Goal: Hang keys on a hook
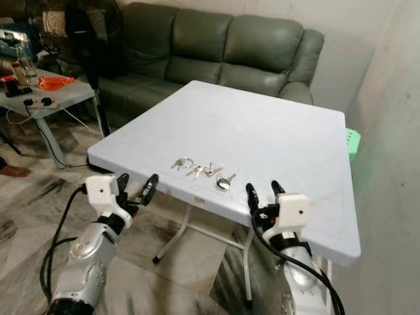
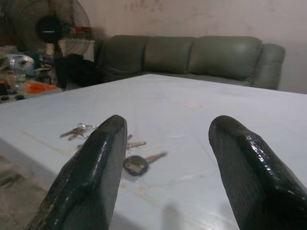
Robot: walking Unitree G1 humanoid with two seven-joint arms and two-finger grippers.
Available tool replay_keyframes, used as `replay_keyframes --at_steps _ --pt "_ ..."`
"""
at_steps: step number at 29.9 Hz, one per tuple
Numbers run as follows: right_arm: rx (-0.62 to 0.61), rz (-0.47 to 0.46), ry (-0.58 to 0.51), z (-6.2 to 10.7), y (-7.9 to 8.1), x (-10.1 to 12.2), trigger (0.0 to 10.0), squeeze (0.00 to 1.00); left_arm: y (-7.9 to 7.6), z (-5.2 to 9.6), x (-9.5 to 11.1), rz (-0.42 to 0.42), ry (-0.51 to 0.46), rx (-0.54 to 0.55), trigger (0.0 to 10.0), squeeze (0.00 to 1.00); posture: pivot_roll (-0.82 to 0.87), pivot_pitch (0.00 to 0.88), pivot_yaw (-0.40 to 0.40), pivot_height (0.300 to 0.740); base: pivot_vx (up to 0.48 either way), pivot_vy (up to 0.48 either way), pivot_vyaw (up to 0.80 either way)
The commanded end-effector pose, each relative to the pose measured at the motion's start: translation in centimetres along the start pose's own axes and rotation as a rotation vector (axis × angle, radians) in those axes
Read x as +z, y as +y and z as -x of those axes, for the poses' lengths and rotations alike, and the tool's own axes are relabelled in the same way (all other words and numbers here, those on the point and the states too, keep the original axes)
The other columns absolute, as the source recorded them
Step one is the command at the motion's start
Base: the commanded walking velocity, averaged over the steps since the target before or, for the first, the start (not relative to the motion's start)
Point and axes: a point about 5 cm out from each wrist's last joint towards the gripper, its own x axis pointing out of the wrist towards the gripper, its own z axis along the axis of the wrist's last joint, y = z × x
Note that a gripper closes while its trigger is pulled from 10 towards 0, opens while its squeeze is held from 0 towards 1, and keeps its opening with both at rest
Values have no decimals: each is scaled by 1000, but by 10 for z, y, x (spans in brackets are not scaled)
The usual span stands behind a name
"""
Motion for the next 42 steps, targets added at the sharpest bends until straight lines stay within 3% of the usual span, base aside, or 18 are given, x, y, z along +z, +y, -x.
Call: replay_keyframes --at_steps 1,18,31,42 --pt "-14 10 -15 1 -6 6 10000 0 -10 -4 -1 7 3 -29 10000 0 -52 0 -19 740 0 458 0" --pt "-11 12 -9 3 -6 6 10000 0 -9 -3 -2 19 8 -13 10000 0 -58 0 -21 740 0 444 0" --pt "1 -7 17 3 -4 4 10000 0 -12 -1 -7 10 25 -9 10000 0 -59 0 -21 740 0 0 0" --pt "-4 -6 29 3 -5 2 10000 0 -12 0 -8 23 31 -12 10000 0 -57 0 -19 740 0 0 -756"
